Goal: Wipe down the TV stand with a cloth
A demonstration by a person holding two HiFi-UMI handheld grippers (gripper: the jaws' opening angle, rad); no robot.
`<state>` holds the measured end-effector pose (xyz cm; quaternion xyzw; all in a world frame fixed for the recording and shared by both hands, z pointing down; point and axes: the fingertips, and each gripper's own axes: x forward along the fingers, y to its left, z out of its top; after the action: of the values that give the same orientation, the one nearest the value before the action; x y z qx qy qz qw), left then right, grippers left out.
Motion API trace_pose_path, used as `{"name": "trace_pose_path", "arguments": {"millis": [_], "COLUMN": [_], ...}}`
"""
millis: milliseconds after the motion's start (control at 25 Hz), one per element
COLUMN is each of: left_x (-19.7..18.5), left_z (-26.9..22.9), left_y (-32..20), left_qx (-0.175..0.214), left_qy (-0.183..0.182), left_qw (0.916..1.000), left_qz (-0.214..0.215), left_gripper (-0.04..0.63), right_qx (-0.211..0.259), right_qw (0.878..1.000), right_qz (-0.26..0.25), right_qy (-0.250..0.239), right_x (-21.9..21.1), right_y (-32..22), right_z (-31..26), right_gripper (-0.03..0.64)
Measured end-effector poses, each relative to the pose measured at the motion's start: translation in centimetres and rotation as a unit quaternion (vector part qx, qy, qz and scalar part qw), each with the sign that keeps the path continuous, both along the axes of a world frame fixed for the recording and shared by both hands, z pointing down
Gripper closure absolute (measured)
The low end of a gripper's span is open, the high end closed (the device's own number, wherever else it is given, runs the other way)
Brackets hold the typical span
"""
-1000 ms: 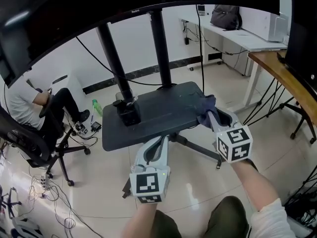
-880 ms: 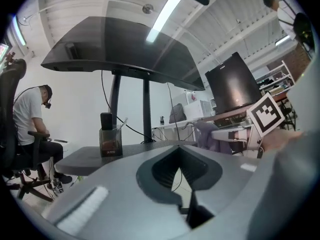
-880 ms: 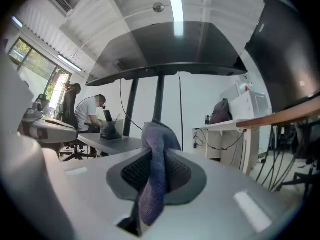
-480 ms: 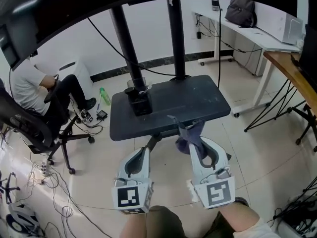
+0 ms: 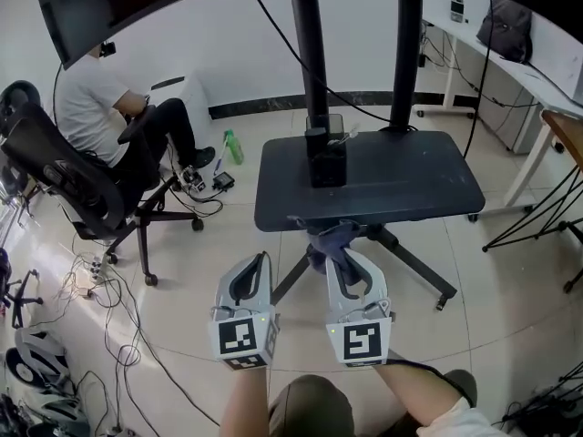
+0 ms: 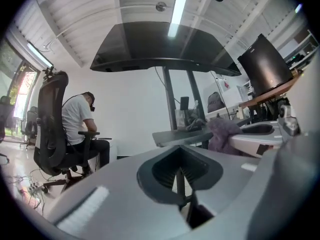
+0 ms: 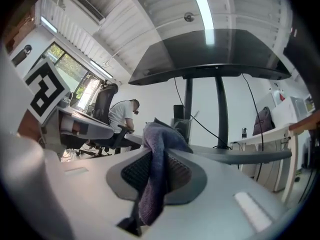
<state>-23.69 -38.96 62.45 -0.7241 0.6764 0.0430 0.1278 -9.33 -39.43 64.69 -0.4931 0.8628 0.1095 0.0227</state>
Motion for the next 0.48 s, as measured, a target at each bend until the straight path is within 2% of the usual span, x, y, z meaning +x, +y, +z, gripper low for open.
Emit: {"name": "trace_pose_path", "arguments": {"millis": [40, 120, 200, 280, 360, 480], "left_x": [-1.0, -2.6, -3.4, -3.4, -3.5, -4.1], "left_z": [2.4, 8.2, 11.8, 11.3, 9.8, 8.9], "left_y": [-1.7, -5.7, -8.2, -8.4, -8.6, -9.5], "left_qx": [-0.013, -0.061, -0.103, -0.09, -0.074, -0.077], "left_qy": [0.004, 0.011, 0.028, 0.036, 0.038, 0.034], "left_qw": [0.9999, 0.998, 0.9942, 0.9952, 0.9965, 0.9964], "left_qz": [-0.007, -0.014, -0.013, -0.011, -0.008, -0.009], "left_gripper": [0.552, 0.552, 0.546, 0.528, 0.528, 0.528], "right_qx": [-0.004, -0.006, 0.042, 0.079, 0.085, 0.09], "right_qw": [1.0, 1.0, 0.998, 0.996, 0.996, 0.995], "right_qz": [0.002, 0.005, 0.011, 0.015, 0.017, 0.03], "right_qy": [0.003, 0.016, 0.037, 0.044, 0.029, 0.031], "right_x": [-0.6, -2.0, -3.3, -3.9, -3.7, -3.4], "right_y": [-1.4, -5.7, -10.5, -14.2, -16.9, -20.2], "right_z": [1.9, 6.3, 8.4, 8.4, 6.4, 4.5], "right_gripper": [0.557, 0.557, 0.557, 0.558, 0.557, 0.558]}}
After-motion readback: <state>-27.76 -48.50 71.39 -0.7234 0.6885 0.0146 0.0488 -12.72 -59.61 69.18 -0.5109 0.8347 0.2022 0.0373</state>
